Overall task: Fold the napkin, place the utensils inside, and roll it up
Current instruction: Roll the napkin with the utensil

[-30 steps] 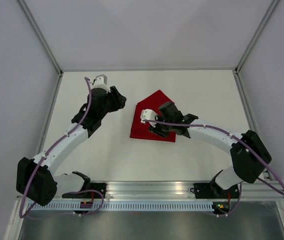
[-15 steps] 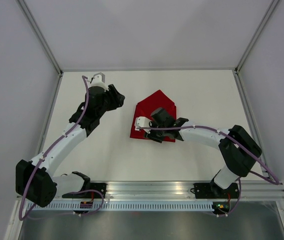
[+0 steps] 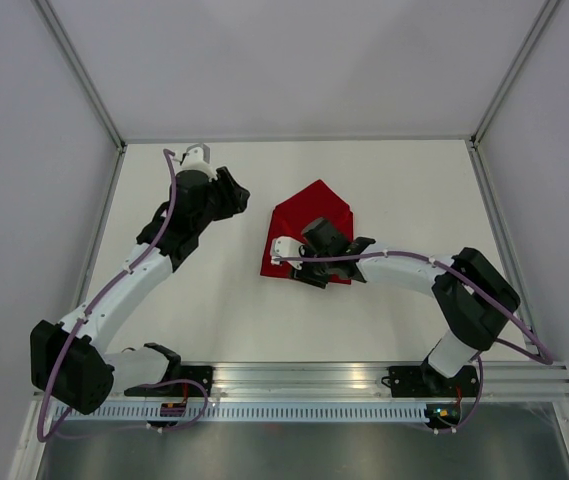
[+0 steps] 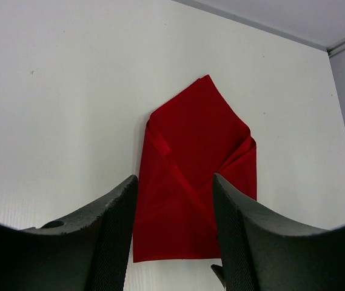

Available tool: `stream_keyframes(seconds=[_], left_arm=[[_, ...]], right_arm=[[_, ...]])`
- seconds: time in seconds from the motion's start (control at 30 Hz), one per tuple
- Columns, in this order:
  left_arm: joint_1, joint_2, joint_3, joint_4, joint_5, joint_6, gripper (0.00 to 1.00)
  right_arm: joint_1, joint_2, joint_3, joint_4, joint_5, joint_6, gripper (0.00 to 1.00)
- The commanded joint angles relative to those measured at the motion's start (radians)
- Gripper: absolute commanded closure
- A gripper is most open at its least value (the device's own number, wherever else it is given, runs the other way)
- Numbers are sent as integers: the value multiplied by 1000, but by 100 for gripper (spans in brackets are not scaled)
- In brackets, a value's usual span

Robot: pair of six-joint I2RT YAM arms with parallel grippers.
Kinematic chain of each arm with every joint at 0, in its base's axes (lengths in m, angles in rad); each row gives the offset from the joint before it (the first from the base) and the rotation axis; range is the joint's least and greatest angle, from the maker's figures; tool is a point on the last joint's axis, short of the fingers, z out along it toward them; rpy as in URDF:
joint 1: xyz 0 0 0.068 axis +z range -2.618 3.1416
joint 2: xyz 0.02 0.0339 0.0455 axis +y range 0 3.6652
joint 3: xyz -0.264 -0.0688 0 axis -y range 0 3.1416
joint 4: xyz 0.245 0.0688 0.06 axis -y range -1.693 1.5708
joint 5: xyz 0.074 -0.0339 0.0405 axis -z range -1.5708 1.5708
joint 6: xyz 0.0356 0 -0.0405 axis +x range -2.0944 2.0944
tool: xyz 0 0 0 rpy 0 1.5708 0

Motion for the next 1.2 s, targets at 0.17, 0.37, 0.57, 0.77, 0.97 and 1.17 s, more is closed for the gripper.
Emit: stream_keyframes(seconds=[0.17, 0.37, 0.57, 0.77, 0.97, 1.17], left_arm=[[8, 3, 58, -24, 19, 44, 42], [9, 12, 65, -34, 19, 51, 42], [9, 19, 36, -20, 38, 63, 42], [9, 5, -24, 14, 56, 78, 42], [9, 0, -63, 23, 91, 101, 41], [8, -24, -147, 75, 116, 124, 40]], right_arm=[[4, 55, -12, 47, 11, -47, 45], [-4, 69, -32, 73, 29, -73, 44], [-51, 98, -15, 61, -10, -86, 42], [-79, 103, -10, 41, -56, -122, 41], [-86, 123, 14, -44, -116, -161, 42], [-102, 152, 19, -79, -139, -178, 45]])
